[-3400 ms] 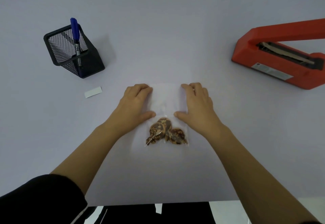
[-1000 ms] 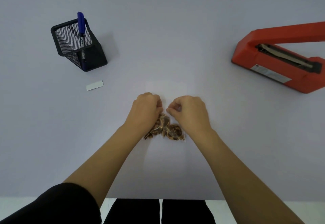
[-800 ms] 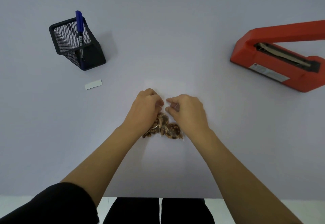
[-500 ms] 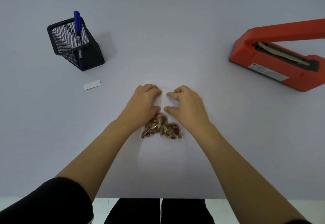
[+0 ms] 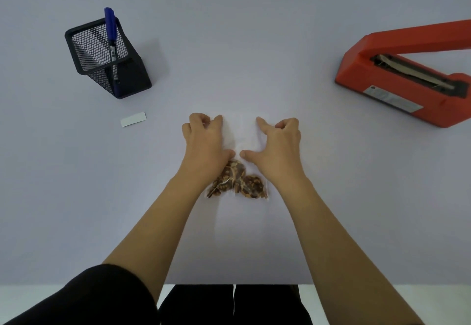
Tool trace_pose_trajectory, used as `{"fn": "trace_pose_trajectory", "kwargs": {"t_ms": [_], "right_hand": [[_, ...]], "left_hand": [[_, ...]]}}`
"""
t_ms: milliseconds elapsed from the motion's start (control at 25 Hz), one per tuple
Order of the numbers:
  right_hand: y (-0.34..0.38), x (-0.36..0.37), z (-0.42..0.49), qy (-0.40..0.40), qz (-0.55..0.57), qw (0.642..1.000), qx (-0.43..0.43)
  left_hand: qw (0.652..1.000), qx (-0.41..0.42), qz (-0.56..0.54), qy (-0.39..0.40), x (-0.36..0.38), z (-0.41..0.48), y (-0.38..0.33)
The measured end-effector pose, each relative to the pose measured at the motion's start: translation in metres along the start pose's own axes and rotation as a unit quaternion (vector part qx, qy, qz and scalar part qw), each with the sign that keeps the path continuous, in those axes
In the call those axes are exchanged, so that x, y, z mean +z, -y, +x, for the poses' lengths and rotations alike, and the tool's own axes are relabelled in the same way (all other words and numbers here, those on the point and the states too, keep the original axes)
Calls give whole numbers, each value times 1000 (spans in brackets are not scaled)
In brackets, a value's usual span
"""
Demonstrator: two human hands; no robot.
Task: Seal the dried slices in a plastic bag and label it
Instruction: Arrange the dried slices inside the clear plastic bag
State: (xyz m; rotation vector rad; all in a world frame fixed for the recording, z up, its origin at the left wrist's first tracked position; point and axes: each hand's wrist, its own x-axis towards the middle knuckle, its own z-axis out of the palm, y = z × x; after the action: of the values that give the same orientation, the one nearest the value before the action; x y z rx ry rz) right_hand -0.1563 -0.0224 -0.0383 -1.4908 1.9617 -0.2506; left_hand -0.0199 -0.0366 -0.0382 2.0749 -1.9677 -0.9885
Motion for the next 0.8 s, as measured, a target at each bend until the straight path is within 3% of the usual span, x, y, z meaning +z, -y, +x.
{"fn": "trace_pose_trajectory", "kwargs": {"t_ms": [360,640,800], "right_hand": [[-1,3,0,-11,120,992,42],[-8,5,-1,-38,176,984,12],[-15,-3,-4,-88,353,930,45]], "left_hand": [[995,-54,-87,3,1,3,1],[992,47,-120,-11,5,4,17],[979,102,-175,-26,0,0,19]]}}
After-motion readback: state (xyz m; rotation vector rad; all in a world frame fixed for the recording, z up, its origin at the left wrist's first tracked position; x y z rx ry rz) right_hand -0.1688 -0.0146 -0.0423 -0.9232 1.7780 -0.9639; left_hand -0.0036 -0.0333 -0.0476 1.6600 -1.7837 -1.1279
